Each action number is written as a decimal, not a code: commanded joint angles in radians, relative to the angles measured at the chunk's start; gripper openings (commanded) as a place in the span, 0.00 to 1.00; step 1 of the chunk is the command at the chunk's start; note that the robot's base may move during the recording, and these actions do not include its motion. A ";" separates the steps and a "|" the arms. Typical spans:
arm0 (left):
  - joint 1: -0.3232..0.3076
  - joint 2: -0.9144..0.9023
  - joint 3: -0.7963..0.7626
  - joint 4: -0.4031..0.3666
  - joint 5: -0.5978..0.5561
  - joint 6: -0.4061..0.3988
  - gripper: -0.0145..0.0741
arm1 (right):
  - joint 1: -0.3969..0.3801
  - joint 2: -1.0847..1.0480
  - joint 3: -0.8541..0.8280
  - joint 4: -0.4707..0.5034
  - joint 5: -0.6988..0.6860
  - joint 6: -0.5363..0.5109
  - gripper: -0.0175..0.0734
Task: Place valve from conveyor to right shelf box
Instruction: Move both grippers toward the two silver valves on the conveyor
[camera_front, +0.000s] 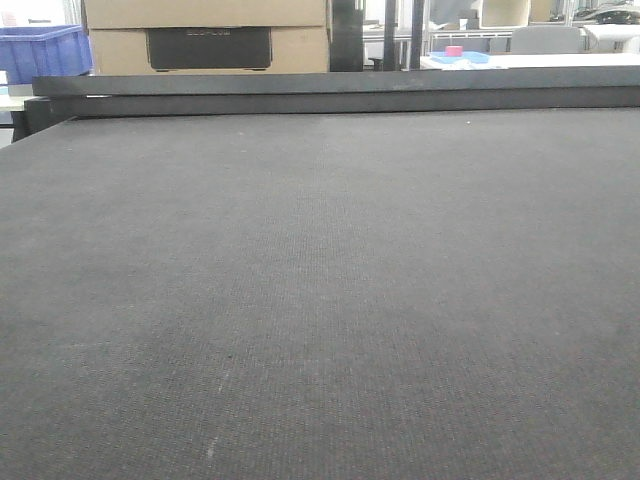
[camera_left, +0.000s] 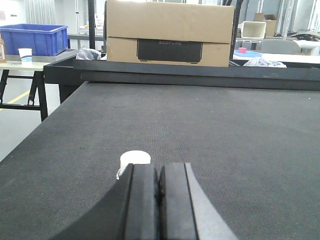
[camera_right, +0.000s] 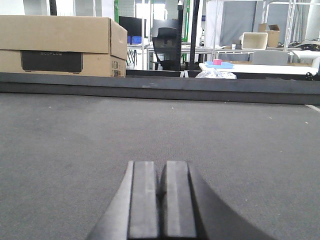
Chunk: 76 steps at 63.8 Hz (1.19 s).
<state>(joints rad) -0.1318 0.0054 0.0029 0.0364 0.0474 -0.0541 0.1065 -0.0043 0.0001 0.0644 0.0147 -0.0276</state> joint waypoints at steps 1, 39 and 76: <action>-0.002 -0.005 -0.003 -0.005 -0.012 0.003 0.04 | -0.001 0.004 0.000 -0.003 -0.022 0.000 0.01; -0.002 -0.005 -0.003 -0.005 -0.012 0.003 0.04 | -0.001 0.004 0.000 -0.003 -0.022 0.000 0.01; -0.002 0.074 -0.331 0.003 0.304 -0.001 0.04 | -0.001 0.032 -0.236 -0.017 0.031 0.000 0.01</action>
<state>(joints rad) -0.1318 0.0315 -0.2459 0.0128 0.3027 -0.0541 0.1065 0.0000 -0.1678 0.0561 0.0000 -0.0276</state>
